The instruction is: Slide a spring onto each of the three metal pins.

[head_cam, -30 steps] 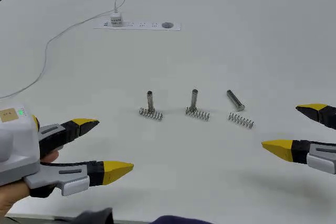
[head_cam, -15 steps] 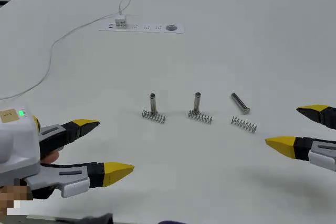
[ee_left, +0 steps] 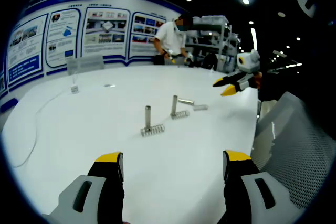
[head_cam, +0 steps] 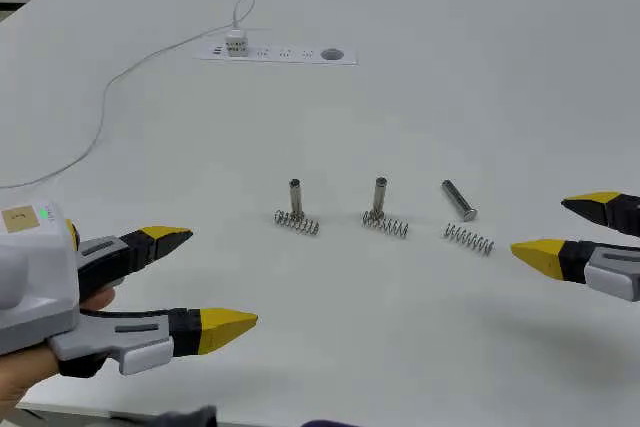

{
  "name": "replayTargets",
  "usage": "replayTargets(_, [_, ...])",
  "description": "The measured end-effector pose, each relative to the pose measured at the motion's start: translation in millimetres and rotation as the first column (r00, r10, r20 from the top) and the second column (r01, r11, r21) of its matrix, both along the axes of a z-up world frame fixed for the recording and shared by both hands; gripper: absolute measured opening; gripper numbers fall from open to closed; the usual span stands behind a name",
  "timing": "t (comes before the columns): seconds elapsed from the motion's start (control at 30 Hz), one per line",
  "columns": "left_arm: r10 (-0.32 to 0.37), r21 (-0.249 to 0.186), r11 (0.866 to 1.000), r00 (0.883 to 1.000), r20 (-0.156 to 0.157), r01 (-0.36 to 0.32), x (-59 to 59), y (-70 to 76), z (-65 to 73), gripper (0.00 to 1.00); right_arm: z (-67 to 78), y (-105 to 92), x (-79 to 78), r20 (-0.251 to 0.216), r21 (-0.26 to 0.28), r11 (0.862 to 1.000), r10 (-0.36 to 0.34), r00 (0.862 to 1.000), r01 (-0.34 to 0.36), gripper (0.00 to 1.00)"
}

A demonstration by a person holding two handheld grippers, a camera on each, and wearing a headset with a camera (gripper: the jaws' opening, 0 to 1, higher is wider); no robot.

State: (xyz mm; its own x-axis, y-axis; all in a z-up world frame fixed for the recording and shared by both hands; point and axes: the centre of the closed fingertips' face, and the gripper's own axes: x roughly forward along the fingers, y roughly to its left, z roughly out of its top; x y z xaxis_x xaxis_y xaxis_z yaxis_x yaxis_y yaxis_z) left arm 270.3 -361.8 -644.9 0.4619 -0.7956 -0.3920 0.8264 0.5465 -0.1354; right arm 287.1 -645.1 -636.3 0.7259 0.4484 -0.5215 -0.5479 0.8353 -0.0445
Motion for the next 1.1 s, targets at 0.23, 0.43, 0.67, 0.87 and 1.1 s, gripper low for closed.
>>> replayTargets(0.23, [0.000,-0.002,1.000,1.000,0.001,0.000,-0.4,-0.9,0.4,0.79,3.6,3.0,15.6,-0.002,-0.038,0.999,0.009,1.000,-0.009,0.46])
replayTargets(0.43, [-0.001,-0.003,1.000,1.000,0.001,0.001,-0.5,-1.1,0.5,0.79,6.5,7.4,33.3,-0.002,-0.064,0.998,0.023,1.000,-0.024,0.43])
replayTargets(0.67, [0.003,-0.007,1.000,1.000,0.001,-0.003,0.1,-1.0,1.2,0.78,3.4,14.1,53.3,-0.035,-0.086,0.996,0.028,0.999,-0.031,0.34])
replayTargets(0.87, [0.007,-0.008,1.000,1.000,-0.001,-0.007,0.5,-0.4,1.0,0.78,-3.6,21.0,70.6,-0.078,-0.110,0.994,0.020,0.997,-0.029,0.29])
replayTargets(1.1, [0.013,-0.016,1.000,1.000,-0.004,-0.013,1.2,0.1,1.5,0.77,-15.5,26.4,83.8,-0.124,-0.137,0.990,0.013,0.992,-0.030,0.26])
